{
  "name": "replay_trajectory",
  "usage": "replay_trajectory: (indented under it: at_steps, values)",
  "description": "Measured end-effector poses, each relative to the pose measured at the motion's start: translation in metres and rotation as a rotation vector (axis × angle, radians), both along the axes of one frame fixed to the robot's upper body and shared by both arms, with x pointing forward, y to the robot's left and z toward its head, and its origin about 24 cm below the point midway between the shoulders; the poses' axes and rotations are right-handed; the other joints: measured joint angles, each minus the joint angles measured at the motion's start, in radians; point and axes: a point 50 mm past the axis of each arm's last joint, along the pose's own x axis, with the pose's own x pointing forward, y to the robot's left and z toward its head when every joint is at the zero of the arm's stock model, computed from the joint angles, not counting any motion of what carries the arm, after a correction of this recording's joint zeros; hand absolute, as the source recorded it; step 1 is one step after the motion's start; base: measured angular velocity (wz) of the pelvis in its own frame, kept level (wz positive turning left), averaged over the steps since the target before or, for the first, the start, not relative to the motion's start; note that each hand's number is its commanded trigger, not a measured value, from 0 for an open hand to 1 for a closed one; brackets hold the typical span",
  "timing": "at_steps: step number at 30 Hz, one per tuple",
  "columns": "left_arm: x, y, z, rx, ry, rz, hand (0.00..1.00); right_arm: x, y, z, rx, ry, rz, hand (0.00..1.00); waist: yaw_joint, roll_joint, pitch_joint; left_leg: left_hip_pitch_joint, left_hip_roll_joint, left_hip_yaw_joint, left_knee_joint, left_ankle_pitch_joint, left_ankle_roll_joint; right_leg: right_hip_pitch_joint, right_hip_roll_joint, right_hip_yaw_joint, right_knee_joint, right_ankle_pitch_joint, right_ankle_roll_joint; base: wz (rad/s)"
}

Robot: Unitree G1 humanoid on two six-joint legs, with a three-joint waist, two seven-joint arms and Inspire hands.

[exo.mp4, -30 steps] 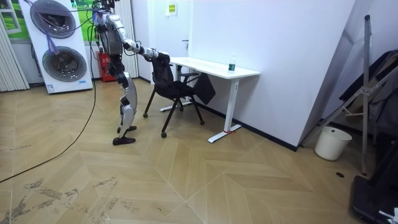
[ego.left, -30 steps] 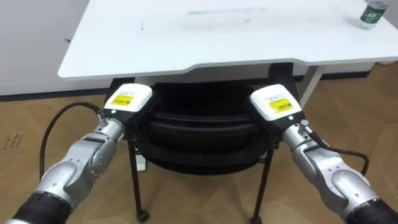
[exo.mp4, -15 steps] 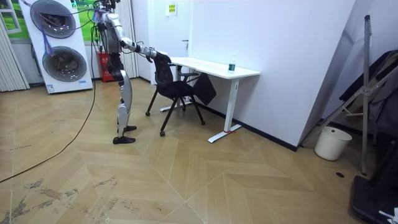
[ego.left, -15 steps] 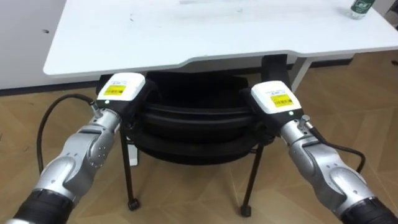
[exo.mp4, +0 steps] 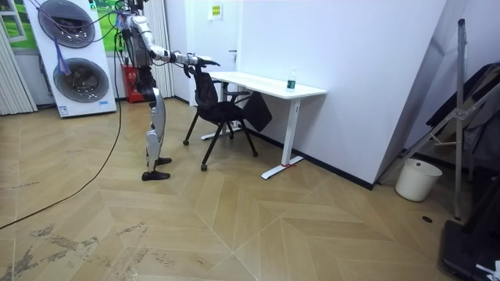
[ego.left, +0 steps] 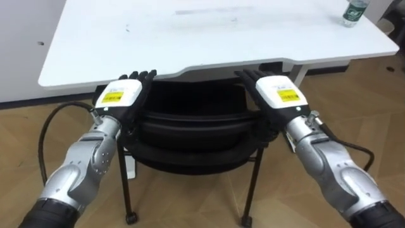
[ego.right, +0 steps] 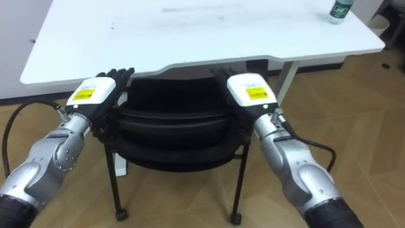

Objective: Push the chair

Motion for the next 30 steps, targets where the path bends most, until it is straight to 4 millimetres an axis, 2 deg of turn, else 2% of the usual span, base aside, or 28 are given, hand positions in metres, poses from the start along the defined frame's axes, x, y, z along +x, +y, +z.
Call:
replay_trajectory:
  at_steps: [3,5,6,8,9,11,12,13,14,15,16,17,18,19,20,22,25,30]
  values:
    - [0.003,0.008,0.016,0.041,-0.072,0.005,0.00,0.002,-0.016,0.016,-0.043,-0.059,0.001,0.00,-0.008,0.000,0.0002,-0.001,0.001,0.000,-0.003,0.005,0.000,0.001,0.001,0.000,-0.007,0.005,-0.001,0.00]
    - [0.004,0.021,0.029,0.119,-0.121,-0.006,0.00,0.006,-0.039,0.064,-0.071,-0.253,-0.021,0.00,-0.010,0.000,0.0004,-0.003,0.002,0.000,-0.003,0.006,-0.001,0.000,0.003,0.001,-0.009,0.009,-0.002,-0.02]
    - [0.004,0.026,0.032,0.138,-0.128,-0.012,0.00,0.010,-0.046,0.079,-0.066,-0.317,-0.039,0.00,-0.011,0.000,0.0005,-0.002,0.002,0.000,-0.003,0.007,-0.001,0.000,0.004,0.001,-0.011,0.011,-0.003,-0.05]
    - [0.004,0.042,0.052,0.173,-0.201,-0.025,0.00,0.013,-0.076,0.132,-0.010,-0.574,-0.153,0.00,-0.015,-0.005,0.0021,-0.005,0.008,0.000,-0.005,0.008,-0.004,0.003,0.012,0.002,-0.029,0.023,-0.007,-0.04]
    - [0.005,0.046,0.061,0.176,-0.243,-0.018,0.00,0.011,-0.084,0.143,-0.001,-0.634,-0.179,0.00,-0.011,-0.007,0.0026,-0.007,0.009,0.000,-0.005,0.009,-0.005,0.001,0.013,0.002,-0.028,0.023,-0.007,-0.04]
    - [0.004,0.065,0.113,0.164,-0.539,0.056,0.00,-0.001,-0.109,0.173,0.025,-0.813,-0.263,0.00,-0.010,-0.013,0.0017,-0.007,0.017,0.008,-0.006,0.007,-0.009,-0.005,0.018,0.009,-0.026,0.025,-0.009,-0.05]
    - [0.003,0.071,0.130,0.165,-0.626,0.078,0.00,-0.005,-0.115,0.179,0.027,-0.846,-0.277,0.00,-0.010,-0.014,0.0016,-0.008,0.018,0.009,-0.006,0.006,-0.010,-0.009,0.020,0.013,-0.025,0.025,-0.009,-0.15]
    - [-0.001,0.086,0.165,0.167,-0.799,0.128,0.00,-0.011,-0.125,0.192,0.047,-0.908,-0.301,0.00,-0.013,-0.015,0.0010,-0.006,0.019,0.012,-0.013,0.005,-0.013,-0.014,0.022,0.020,-0.022,0.025,-0.009,-0.20]
    - [-0.011,0.104,0.192,0.172,-0.938,0.182,0.00,-0.017,-0.130,0.202,0.084,-0.962,-0.313,0.00,-0.031,-0.015,-0.0001,0.003,0.017,0.017,-0.023,0.007,-0.015,-0.009,0.022,0.021,-0.026,0.025,-0.010,-0.17]
    - [-0.017,0.112,0.203,0.189,-0.996,0.211,0.00,-0.020,-0.133,0.206,0.094,-0.989,-0.321,0.00,-0.043,-0.012,-0.0004,0.008,0.017,0.018,-0.026,0.007,-0.016,-0.005,0.022,0.019,-0.026,0.025,-0.010,-0.07]
    - [-0.029,0.127,0.217,0.191,-1.094,0.272,0.00,-0.030,-0.143,0.214,0.112,-1.045,-0.351,0.00,-0.062,-0.005,-0.0041,0.018,0.018,0.022,-0.036,0.007,-0.017,0.000,0.022,0.018,-0.025,0.025,-0.010,-0.13]
    - [-0.040,0.139,0.225,0.186,-1.163,0.334,0.00,-0.039,-0.153,0.223,0.126,-1.109,-0.390,0.00,-0.064,0.003,-0.0097,0.030,0.018,0.036,-0.050,0.008,-0.018,-0.001,0.021,0.020,-0.026,0.025,-0.010,-0.23]
    - [-0.046,0.144,0.226,0.185,-1.188,0.364,0.00,-0.044,-0.157,0.227,0.134,-1.140,-0.407,0.00,-0.063,0.008,-0.0111,0.037,0.018,0.043,-0.058,0.008,-0.019,0.000,0.022,0.020,-0.028,0.025,-0.010,-0.34]
    - [-0.060,0.156,0.225,0.199,-1.224,0.417,0.00,-0.055,-0.166,0.235,0.147,-1.197,-0.432,0.00,-0.066,0.017,-0.0143,0.051,0.017,0.051,-0.074,0.009,-0.021,0.004,0.021,0.021,-0.029,0.025,-0.010,-0.23]
    - [-0.072,0.166,0.222,0.202,-1.246,0.460,0.00,-0.069,-0.176,0.240,0.155,-1.252,-0.465,0.00,-0.077,0.024,-0.0198,0.058,0.017,0.053,-0.083,0.009,-0.023,0.004,0.021,0.019,-0.027,0.025,-0.010,-0.13]
    - [-0.089,0.180,0.217,0.219,-1.268,0.529,0.00,-0.087,-0.193,0.244,0.183,-1.320,-0.535,0.00,-0.088,0.027,-0.0209,0.069,0.018,0.057,-0.092,0.008,-0.026,0.011,0.024,0.024,-0.029,0.023,-0.009,-0.05]
    - [-0.117,0.201,0.207,0.237,-1.291,0.645,0.00,-0.113,-0.220,0.241,0.256,-1.406,-0.663,0.00,-0.113,0.027,-0.0211,0.089,0.019,0.058,-0.101,0.004,-0.034,0.030,0.027,0.024,-0.043,0.020,-0.009,-0.04]
    - [-0.153,0.229,0.184,0.164,-1.299,0.831,0.00,-0.155,-0.262,0.215,0.448,-1.453,-0.917,0.00,-0.125,0.028,-0.0204,0.106,0.019,0.066,-0.112,0.001,-0.038,0.041,0.028,0.027,-0.044,0.013,-0.010,-0.05]
